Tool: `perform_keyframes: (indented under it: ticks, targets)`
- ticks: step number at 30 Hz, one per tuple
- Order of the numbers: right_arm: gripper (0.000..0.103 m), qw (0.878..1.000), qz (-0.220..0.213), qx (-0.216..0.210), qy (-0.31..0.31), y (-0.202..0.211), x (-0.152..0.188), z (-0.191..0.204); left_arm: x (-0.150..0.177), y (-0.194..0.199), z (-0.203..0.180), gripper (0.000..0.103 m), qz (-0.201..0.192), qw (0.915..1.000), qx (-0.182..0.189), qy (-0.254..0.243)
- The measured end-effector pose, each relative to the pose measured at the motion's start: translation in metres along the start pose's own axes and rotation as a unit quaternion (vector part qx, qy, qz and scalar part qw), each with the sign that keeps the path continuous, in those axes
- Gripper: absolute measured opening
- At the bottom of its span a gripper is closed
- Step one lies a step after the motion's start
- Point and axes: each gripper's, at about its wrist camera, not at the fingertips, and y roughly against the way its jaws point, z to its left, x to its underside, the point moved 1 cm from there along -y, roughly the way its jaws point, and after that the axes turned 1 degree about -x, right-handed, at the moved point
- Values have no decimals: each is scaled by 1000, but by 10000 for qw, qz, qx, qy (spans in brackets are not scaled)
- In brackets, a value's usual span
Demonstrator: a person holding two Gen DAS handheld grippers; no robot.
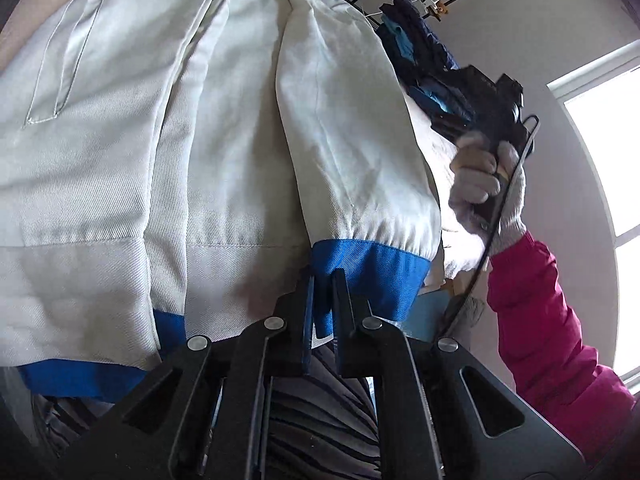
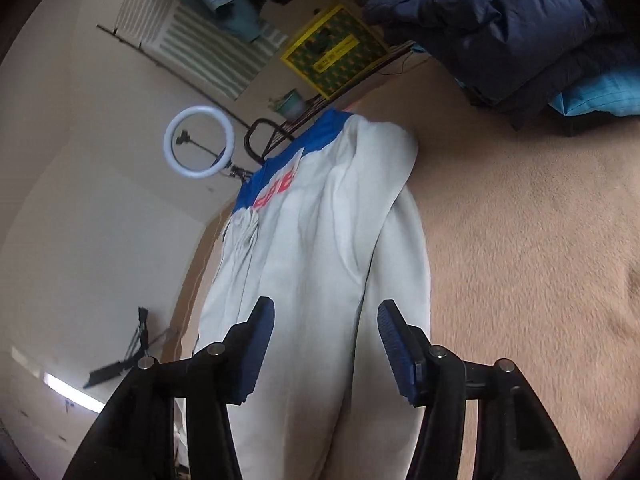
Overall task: Fold large clothes
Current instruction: 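Lay the sleeve down and open the right tool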
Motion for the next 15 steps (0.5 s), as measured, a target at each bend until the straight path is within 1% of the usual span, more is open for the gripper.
perform_keyframes:
  ticks: [4, 7, 8, 9, 13, 14, 15]
  targets:
    - [56, 9992, -135, 171, -349, -23, -24, -12, 2, 2, -8, 6, 6, 9998, -58, -174]
    - [54, 9982, -154, 351, -465, -38, -38, -18, 4, 5, -11, 6, 8, 9996, -78, -270]
    - [49, 9979, -134, 403, -492, -44, -42, -21, 4, 6, -12, 6, 8, 9995, -89, -300]
    - [39, 9977, -97, 429, -510, -50, -44, -23, 0, 2, -15, 5, 5, 9995, -96, -309]
    - [23, 9978, -13, 558, -365, -65, -51, -20, 1, 2, -10, 5, 46, 9995, -113, -301]
    - [10, 9975, 13, 642, -278, -67, -52, -17, 3, 2, -8, 5, 56, 9995, -126, -289]
    - [1, 9970, 55, 753, -166, -69, -55, -13, 4, 2, -6, 5, 65, 9995, -119, -272]
